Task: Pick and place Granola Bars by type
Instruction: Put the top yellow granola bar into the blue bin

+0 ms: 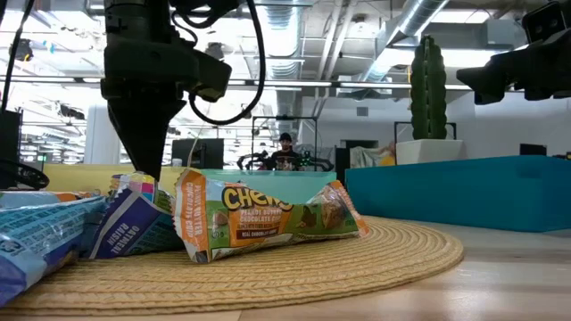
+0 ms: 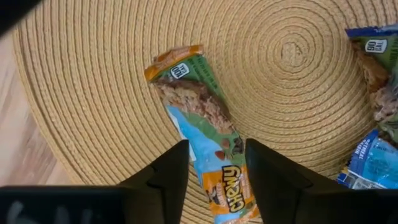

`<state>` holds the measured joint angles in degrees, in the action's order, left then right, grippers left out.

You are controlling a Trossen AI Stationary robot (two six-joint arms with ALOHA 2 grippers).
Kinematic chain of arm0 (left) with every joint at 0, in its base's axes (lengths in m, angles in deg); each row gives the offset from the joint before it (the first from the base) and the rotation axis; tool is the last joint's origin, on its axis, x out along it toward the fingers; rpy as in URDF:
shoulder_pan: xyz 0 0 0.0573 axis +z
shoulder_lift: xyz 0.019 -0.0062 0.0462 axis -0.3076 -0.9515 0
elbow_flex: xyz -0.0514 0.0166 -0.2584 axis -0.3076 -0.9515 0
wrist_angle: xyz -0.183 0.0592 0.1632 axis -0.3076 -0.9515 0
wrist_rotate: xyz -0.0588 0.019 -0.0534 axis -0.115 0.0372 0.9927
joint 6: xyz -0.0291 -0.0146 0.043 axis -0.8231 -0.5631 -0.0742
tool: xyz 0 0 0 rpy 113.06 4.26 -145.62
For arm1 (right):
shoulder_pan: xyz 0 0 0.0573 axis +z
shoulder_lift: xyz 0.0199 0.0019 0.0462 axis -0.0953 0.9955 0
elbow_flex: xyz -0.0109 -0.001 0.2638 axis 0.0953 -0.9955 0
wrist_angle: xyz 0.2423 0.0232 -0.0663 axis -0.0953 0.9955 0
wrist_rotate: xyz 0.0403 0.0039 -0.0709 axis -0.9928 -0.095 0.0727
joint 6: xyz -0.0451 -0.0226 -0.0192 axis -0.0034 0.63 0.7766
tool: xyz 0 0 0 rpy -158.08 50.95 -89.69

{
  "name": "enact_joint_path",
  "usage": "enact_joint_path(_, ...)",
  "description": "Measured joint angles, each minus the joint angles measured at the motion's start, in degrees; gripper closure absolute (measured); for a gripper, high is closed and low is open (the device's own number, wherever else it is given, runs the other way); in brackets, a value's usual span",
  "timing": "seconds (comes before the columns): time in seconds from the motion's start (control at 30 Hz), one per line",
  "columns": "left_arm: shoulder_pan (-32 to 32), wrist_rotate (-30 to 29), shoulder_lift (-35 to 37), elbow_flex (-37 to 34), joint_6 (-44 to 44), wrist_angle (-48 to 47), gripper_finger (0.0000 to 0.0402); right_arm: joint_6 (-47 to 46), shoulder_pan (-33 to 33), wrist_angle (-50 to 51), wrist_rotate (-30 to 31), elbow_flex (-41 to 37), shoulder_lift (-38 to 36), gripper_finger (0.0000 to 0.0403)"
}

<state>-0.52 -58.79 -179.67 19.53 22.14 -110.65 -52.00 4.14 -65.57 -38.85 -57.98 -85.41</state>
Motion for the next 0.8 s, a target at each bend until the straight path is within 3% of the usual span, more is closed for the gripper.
enact_joint_path(0.3, 0.5, 1.1, -2.5, 0.0, -0.8, 0.5, 0.0199, 0.0, 0.0, 0.0, 0.0, 0.0, 0.0, 0.0159)
enact_joint_path(0.8, 0.9, 1.8, -3.6, -1.7, -0.8, 3.1, 0.0196, 0.0, 0.0, 0.0, 0.0, 0.0, 0.0, 0.0159)
